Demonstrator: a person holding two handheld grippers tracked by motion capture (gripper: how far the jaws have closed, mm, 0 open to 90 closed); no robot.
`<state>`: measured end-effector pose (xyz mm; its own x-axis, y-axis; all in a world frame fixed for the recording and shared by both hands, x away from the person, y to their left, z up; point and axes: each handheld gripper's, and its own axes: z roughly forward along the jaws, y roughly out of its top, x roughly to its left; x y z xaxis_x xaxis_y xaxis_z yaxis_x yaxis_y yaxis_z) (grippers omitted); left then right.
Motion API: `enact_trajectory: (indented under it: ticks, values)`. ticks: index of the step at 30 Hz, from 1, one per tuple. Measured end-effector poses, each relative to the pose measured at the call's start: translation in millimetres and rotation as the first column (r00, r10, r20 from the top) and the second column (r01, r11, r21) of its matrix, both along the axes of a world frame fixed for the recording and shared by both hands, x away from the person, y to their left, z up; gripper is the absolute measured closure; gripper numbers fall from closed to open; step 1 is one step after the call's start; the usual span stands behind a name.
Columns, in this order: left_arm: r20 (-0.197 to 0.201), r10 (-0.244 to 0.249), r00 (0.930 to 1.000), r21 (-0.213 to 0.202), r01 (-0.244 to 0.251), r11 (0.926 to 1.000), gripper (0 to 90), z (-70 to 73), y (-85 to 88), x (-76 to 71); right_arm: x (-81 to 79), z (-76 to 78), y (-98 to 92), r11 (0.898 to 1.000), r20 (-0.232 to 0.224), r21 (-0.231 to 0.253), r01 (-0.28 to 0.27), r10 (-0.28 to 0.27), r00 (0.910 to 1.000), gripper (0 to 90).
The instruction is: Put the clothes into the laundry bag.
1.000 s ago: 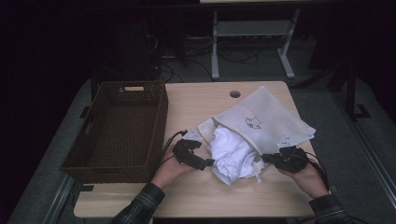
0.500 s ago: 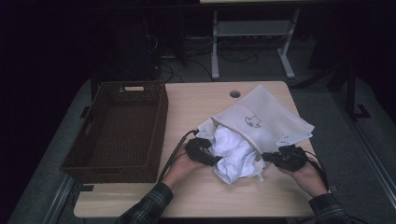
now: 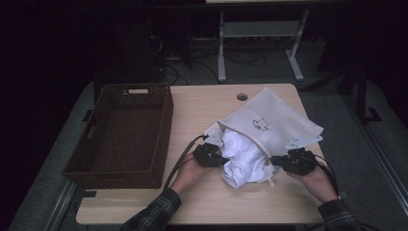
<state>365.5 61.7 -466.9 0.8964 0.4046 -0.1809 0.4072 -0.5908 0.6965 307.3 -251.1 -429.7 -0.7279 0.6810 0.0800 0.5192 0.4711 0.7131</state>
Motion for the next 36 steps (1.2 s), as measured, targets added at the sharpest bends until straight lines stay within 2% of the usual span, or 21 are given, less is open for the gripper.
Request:
enact_trajectory:
  ticks: [3,6,10,12,16,19,21,23,24,28,29,32,36]
  values:
    - [-0.001,0.000,1.0000,-0.002,0.000,1.0000,87.4,0.9,-1.3,-2.6,-1.0,4.3,-0.2,1.000,0.017,0.029,-0.003,0.003,0.9998,78.0]
    - [0.003,-0.009,1.0000,-0.003,0.009,1.0000,87.5,2.7,-3.8,-6.5,-0.2,18.6,4.1,0.998,0.058,0.057,-0.003,0.000,0.9983,71.2]
    - [0.011,-0.026,0.9996,0.001,0.026,0.9997,87.5,5.0,-7.3,-11.7,18.0,34.8,24.4,0.996,0.098,0.083,-0.012,0.003,0.9952,66.2]
    - [0.015,-0.031,0.9994,0.000,0.031,0.9995,87.5,6.0,-8.5,-13.7,27.3,37.6,35.1,0.997,0.108,0.078,-0.017,0.008,0.9941,64.0]
    - [0.021,-0.036,0.9992,-0.003,0.036,0.9994,87.5,7.8,-9.5,-16.4,49.1,37.6,56.6,1.000,0.119,0.024,-0.019,0.016,0.9927,62.3]
    - [0.024,-0.036,0.9991,-0.002,0.036,0.9994,87.5,8.4,-8.8,-16.7,62.5,31.2,67.6,0.999,0.094,-0.031,-0.021,0.023,0.9953,65.7]
    - [0.027,-0.034,0.9991,-0.005,0.034,0.9994,87.5,8.7,-8.2,-16.5,65.8,27.2,70.5,0.998,0.087,-0.059,-0.023,0.028,0.9958,73.6]
    - [0.029,-0.033,0.9990,-0.005,0.033,0.9994,87.5,9.2,-7.9,-16.6,66.7,24.7,71.4,0.997,0.079,-0.070,-0.024,0.029,0.9964,85.3]
    - [0.031,-0.034,0.9990,-0.004,0.034,0.9994,87.6,9.4,-7.8,-16.8,66.9,24.3,71.0,0.997,0.076,-0.071,-0.022,0.028,0.9967,86.5]
    - [0.033,-0.033,0.9989,-0.003,0.033,0.9995,87.5,9.8,-8.4,-17.2,65.2,27.2,66.7,0.999,0.081,-0.044,-0.021,0.025,0.9964,88.2]
    - [0.035,-0.031,0.9989,-0.003,0.032,0.9995,87.6,9.9,-8.7,-17.4,64.1,28.8,65.1,1.000,0.069,-0.010,-0.024,0.025,0.9973,88.6]
    - [0.040,-0.030,0.9988,-0.002,0.030,0.9995,87.6,10.3,-9.3,-17.8,62.2,32.5,64.1,0.999,0.061,0.035,-0.040,0.038,0.9974,88.7]
    - [0.058,-0.034,0.9977,0.000,0.034,0.9994,87.6,14.5,-10.3,-18.6,57.6,38.7,69.3,0.995,0.061,0.063,-0.075,0.071,0.9956,88.8]
